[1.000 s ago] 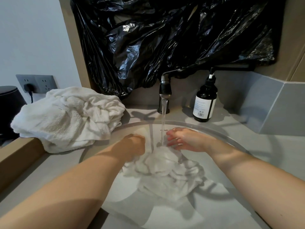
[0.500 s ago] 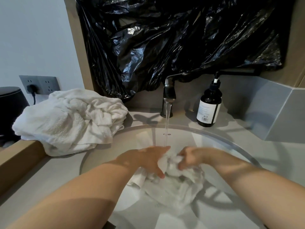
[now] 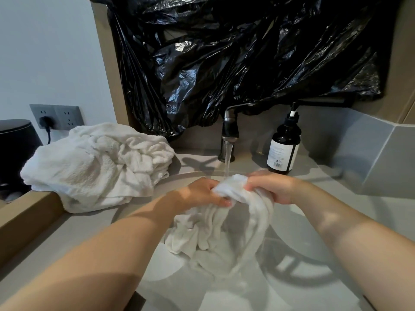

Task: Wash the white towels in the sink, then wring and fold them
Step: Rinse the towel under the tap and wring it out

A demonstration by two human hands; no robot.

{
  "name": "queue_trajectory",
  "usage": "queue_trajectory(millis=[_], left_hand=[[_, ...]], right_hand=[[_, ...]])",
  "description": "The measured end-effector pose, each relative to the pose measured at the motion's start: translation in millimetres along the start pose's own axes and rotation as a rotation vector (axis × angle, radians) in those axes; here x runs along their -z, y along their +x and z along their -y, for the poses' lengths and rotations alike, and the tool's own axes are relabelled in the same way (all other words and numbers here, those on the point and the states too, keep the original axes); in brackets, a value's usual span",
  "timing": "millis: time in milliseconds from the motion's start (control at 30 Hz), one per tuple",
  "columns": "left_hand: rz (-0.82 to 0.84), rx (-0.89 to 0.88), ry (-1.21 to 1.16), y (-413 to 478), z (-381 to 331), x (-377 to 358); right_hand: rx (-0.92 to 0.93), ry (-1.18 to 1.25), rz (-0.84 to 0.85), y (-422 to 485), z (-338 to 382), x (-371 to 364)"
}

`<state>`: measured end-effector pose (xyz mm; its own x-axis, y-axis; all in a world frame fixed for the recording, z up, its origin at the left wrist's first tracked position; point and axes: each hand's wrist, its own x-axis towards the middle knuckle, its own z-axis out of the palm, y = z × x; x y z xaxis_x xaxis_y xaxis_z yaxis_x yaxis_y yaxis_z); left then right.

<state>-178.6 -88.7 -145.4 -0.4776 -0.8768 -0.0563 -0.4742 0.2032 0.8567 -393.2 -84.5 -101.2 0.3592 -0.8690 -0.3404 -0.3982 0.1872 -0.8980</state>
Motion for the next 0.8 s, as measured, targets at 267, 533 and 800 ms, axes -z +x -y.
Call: queue_trajectory(millis=[267,533,800], left_hand=[[-0.098,0.059,0.108,1,-2,1],[-0.134,0.012,0.27,-14,-21,0],[-0.108,-0.215,-0.037,-37,-60,-23]], right_hand=[[0.103,-0.857,-0.187,-3,4,-17],[0.254,-0.236,-0.314,-19,22,-11],[0.273,0.249,-0.326,-60,57,-23]])
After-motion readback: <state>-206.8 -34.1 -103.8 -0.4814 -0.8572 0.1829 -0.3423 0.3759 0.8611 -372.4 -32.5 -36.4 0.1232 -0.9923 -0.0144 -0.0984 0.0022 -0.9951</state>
